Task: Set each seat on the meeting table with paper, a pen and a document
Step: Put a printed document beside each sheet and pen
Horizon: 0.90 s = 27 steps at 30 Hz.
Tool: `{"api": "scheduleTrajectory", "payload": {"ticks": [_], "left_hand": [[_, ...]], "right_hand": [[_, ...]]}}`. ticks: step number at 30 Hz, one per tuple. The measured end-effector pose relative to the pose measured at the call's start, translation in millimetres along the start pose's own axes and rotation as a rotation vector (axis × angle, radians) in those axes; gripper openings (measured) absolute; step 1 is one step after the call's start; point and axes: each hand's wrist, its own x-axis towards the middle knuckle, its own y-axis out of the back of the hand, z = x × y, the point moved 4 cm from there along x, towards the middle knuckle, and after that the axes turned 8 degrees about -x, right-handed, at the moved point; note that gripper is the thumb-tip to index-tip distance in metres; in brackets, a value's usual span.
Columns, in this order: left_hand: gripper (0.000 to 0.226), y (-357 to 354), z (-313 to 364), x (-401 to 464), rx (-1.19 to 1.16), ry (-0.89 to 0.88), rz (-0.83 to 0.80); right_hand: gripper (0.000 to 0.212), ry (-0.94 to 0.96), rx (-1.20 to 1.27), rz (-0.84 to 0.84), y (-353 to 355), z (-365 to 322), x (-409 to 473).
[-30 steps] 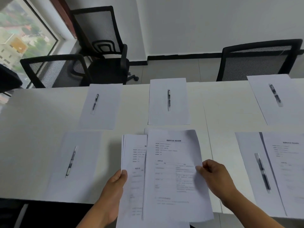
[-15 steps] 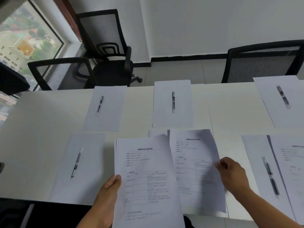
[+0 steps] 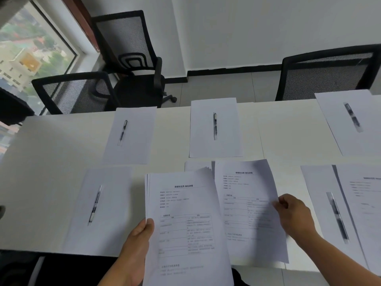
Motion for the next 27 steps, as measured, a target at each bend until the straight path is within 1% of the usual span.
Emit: {"api": "scheduleTrajectory", "payload": {"ticks": [7, 22, 25, 27], "left_hand": [[0.028, -7, 2, -10, -0.007, -0.009, -0.013], [0.027, -20, 17, -43, -0.029, -0.022, -0.008], [0.023, -21, 19, -50, -0.033, -0.003, 0.006], [0.023, -22, 18, -51, -0.036, 0.001, 0.014]], "right_hand": [[0.025, 0.01, -0.006, -0.007, -1, 3, 3], [0.005, -0.011, 0.004, 0.005, 7, 8, 1], [0.004, -0.01, -0.001, 0.007, 8, 5, 0], [0.007, -0.015, -0.015, 0.013, 10, 4, -1]]}}
